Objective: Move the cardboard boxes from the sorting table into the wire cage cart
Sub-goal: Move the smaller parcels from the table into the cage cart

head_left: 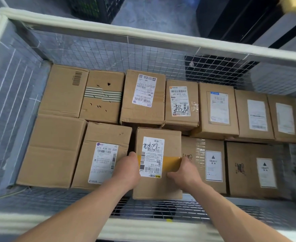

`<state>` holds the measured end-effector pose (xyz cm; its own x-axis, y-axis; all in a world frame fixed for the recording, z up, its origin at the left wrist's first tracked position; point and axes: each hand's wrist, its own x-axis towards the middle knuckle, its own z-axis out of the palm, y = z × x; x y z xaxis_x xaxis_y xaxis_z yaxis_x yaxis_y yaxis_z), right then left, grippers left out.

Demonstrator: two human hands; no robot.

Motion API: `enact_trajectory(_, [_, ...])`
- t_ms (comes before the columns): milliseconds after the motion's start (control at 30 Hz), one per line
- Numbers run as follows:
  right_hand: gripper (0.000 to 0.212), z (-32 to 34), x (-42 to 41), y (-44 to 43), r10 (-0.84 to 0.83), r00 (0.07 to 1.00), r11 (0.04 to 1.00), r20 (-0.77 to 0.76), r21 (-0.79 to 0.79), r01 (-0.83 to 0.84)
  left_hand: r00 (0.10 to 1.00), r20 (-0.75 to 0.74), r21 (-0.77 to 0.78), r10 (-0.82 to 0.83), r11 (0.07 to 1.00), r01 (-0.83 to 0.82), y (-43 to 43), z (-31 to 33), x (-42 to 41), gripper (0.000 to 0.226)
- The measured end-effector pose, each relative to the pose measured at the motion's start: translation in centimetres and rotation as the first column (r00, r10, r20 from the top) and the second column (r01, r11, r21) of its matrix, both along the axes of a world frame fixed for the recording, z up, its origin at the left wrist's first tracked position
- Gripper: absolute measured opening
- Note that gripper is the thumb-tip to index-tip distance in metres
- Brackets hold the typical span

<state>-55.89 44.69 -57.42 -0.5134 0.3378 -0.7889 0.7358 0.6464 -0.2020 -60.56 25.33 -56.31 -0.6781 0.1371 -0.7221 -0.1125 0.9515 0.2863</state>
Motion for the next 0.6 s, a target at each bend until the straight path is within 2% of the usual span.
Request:
enact_trajectory(267, [0.042,-0.8,-0.2,-0.1,0.011,1.000,0.999,0.003,-0.036,-0.010,0.999,0.042,-0.038,-0.021,0.999,0.022,0.0,-0.4,-0.5,0.018])
enact_trajectory(433, [0.046,0.8,-0.4,0.2,0.050,0.999,0.997,-0.017,-0.054,-0.051,0.998,0.024,-0.038,-0.065,0.997,0.066,-0.2,1.4,-0.4,0.016])
enact_trajectory(600, [0.050,5.1,-0.9,0.5,0.114,0.992,0.993,-0.063,0.017,-0.113,0.985,-0.045,-0.035,-0.168,0.985,0.167,0.0,5.8,-1.4,0.036])
